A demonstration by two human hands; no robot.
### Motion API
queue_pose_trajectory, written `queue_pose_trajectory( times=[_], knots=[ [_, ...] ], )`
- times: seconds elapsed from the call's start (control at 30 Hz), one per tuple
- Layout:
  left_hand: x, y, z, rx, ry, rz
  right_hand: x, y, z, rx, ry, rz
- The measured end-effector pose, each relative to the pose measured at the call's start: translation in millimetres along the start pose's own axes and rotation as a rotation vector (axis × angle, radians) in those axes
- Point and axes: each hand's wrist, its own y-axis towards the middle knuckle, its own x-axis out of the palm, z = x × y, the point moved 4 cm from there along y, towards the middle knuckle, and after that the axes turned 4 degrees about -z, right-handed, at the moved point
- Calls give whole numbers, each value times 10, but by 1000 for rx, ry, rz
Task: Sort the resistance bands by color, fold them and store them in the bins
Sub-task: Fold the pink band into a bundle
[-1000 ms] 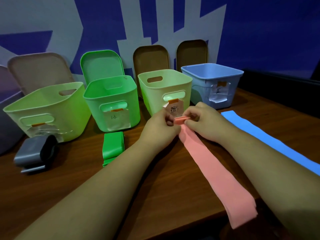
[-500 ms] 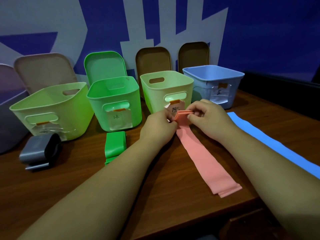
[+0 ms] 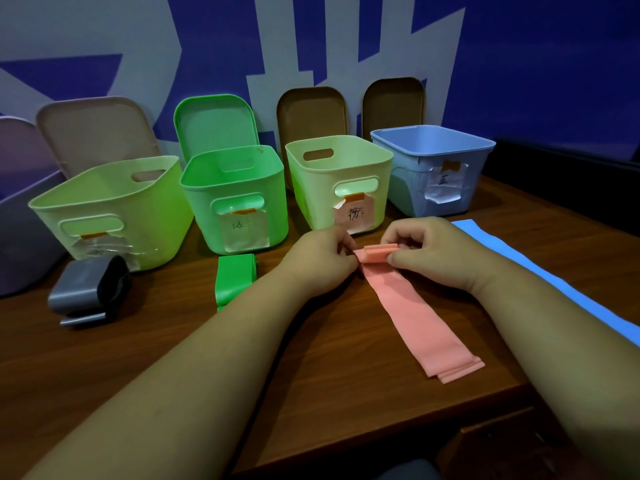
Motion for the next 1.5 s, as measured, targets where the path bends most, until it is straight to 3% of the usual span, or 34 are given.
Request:
queue_pose_trajectory(
  times=[0.6,0.73,0.9,1.1,1.37,1.5],
  knots=[
    [-38,-18,20,-24,6,-38,36,-9,-8,53,-60,-189],
    [-52,-20,27,-80,-99,-40,11,-15,-25,65,53,-133],
    [-1,-22,45,-26,-26,-63,-20,35,44,101,26,56],
    [20,-36,66,13,-81,-47,52,79,143,156,-182,-85],
    [16,-80,91,11,-193,-115,59,81,91,114,13,-4],
    [40,-93,126,22,-238,-142,26,109,61,91,68,114]
  ],
)
